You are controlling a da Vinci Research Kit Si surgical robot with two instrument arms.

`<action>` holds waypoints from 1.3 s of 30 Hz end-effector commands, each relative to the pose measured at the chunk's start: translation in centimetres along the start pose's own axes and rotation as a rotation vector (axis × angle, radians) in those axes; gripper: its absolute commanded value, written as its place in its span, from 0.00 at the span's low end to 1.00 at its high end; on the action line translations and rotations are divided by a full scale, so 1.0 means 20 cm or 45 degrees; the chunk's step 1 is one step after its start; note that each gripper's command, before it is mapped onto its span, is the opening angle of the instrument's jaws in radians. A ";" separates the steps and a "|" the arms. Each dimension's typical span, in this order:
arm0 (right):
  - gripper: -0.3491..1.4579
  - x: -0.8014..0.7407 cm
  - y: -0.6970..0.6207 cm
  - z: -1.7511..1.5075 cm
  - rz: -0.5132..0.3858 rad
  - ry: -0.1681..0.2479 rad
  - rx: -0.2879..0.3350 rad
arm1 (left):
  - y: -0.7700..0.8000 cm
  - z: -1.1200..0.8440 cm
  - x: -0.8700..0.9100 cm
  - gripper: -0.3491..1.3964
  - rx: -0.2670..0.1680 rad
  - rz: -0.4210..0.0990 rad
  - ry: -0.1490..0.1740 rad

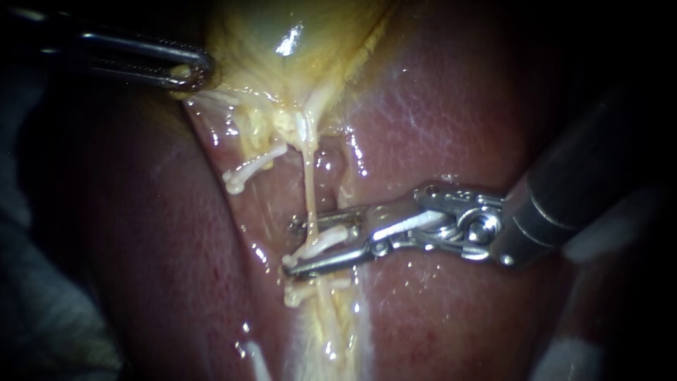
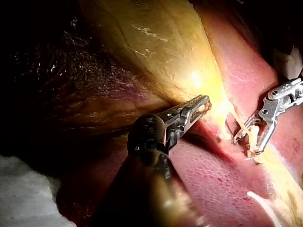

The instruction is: Going back first clip right tube

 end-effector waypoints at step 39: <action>0.47 0.008 -0.004 -0.032 -0.376 -0.074 -0.198 | 0.000 0.000 -0.001 0.00 0.000 0.001 0.000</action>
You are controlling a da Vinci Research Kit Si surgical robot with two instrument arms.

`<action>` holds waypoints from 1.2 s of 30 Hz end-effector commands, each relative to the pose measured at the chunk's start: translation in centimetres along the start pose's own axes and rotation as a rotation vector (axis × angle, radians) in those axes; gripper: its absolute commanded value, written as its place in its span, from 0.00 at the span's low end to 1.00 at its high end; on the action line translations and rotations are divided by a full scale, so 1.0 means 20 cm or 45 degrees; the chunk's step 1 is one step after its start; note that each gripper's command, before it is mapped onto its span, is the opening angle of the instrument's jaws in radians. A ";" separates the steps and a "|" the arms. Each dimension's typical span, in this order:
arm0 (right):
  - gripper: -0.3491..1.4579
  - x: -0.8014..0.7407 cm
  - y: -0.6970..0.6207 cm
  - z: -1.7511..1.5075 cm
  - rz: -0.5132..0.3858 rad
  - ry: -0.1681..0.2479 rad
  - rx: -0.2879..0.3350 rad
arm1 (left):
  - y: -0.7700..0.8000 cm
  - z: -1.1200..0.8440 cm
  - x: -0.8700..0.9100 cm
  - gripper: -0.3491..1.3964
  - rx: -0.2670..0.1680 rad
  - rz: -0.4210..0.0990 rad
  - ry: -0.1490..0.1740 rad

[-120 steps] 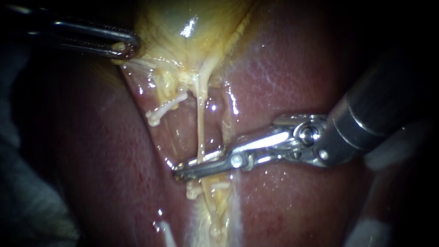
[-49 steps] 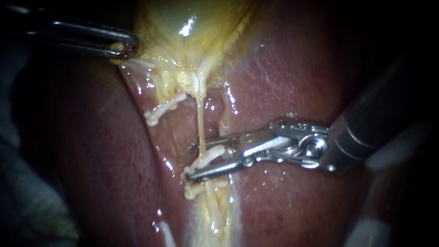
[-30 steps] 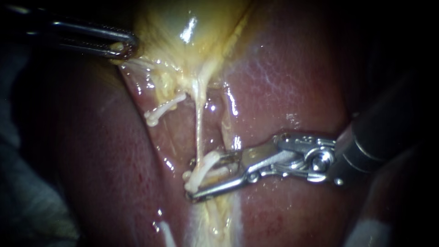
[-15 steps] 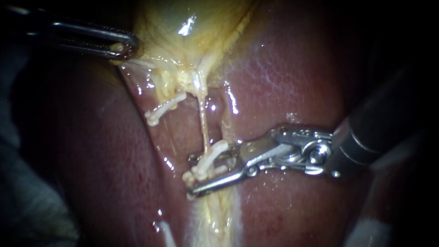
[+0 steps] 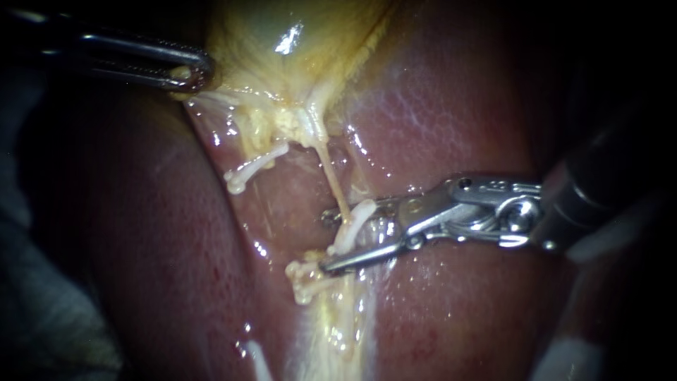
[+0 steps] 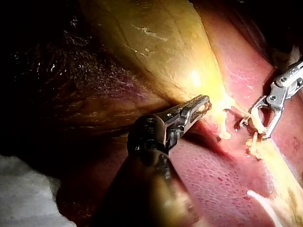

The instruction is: Going back first clip right tube

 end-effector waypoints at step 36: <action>0.47 0.025 -0.020 -0.044 -0.218 -0.073 -0.098 | -0.002 0.012 -0.005 0.00 0.011 0.008 0.006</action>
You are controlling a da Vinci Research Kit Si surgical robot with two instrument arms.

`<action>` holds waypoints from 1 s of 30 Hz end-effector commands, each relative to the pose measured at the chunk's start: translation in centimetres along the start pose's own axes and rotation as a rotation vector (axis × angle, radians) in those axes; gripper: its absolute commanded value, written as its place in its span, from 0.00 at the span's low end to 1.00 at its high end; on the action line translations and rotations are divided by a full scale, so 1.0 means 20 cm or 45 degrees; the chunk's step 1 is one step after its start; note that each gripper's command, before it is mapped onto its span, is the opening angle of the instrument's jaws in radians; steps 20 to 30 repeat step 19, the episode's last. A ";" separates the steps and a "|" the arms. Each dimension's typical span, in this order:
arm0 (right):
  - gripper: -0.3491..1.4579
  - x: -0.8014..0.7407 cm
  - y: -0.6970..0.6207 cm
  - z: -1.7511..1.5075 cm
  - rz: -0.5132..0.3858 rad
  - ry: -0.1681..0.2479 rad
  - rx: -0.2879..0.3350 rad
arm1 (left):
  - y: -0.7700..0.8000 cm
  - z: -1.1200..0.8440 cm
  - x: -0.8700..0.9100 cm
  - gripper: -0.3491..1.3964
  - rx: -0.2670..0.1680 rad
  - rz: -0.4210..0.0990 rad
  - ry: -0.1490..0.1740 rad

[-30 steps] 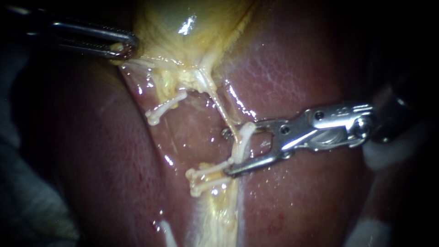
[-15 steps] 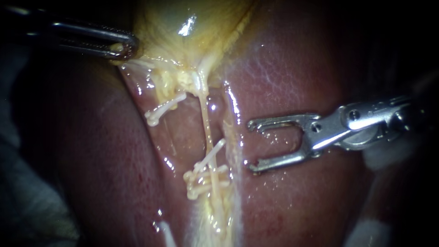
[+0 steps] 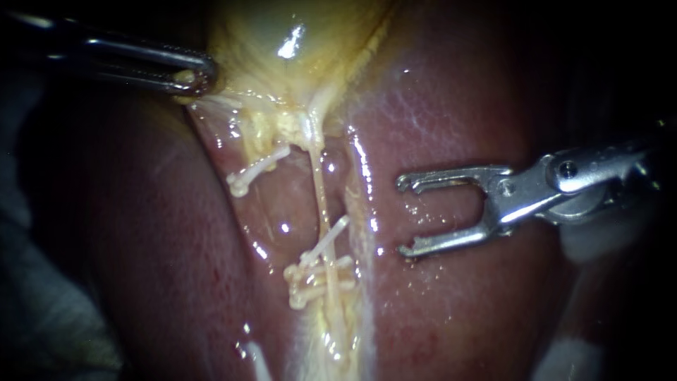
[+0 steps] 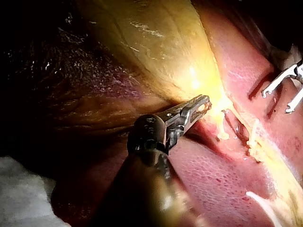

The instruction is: Going back first clip right tube

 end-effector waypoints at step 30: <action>0.47 0.000 0.000 0.000 0.003 0.000 -0.001 | -0.006 0.017 -0.006 0.00 -0.032 0.016 -0.019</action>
